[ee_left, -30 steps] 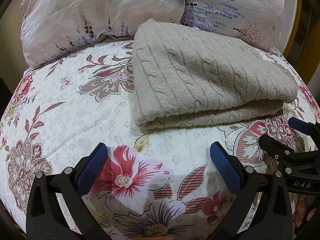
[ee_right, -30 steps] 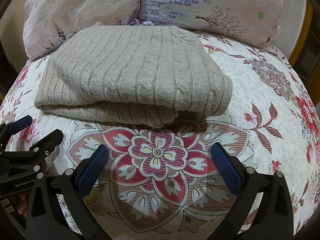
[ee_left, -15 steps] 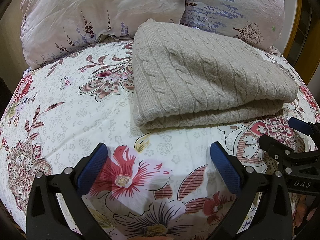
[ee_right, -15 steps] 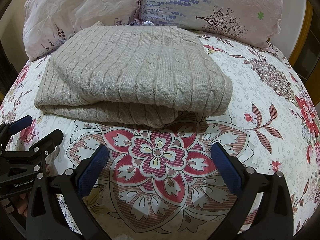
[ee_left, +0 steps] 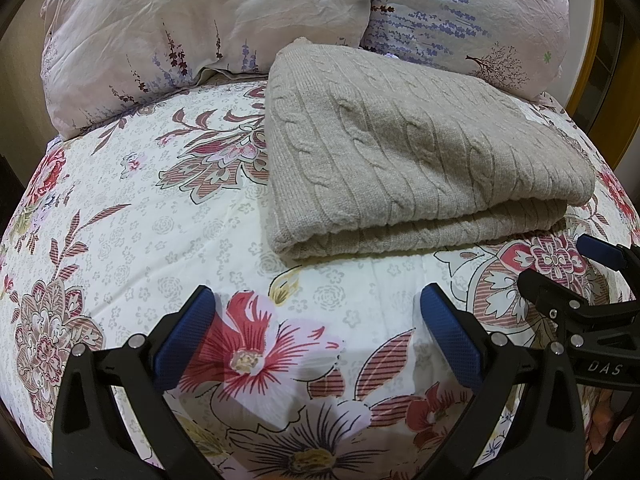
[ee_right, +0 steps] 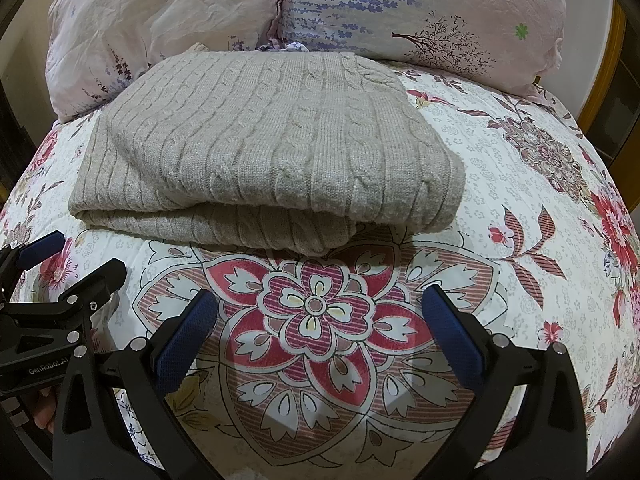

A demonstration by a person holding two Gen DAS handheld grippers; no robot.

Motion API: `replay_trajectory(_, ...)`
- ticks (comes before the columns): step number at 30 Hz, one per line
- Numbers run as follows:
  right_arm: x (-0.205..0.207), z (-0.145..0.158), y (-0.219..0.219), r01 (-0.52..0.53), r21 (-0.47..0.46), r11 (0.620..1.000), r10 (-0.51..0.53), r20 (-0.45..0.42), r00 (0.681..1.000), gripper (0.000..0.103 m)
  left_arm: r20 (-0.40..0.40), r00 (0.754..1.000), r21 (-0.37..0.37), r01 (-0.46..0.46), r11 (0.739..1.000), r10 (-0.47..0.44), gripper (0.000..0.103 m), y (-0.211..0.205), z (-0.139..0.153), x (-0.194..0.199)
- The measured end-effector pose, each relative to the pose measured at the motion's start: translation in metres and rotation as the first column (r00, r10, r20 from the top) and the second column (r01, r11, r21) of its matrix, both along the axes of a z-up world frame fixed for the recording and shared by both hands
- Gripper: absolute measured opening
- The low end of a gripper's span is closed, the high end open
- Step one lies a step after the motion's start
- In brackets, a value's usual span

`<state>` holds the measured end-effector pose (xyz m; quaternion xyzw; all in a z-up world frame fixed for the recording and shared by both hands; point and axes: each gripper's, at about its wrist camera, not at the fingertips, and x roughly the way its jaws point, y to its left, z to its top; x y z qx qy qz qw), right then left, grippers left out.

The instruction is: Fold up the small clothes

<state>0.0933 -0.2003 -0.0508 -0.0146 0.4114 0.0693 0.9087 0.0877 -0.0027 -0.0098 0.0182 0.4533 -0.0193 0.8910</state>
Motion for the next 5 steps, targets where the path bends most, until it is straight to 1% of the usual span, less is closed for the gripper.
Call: replay_trajectory(5,0.0001,0.0000,0.0000,0.000,0.000,1.000,0.000,0.000,1.000,0.102,0.000,1.000,0.000,0.000,1.000,0.000,0.101,-0.0001,0.0000,0.0001)
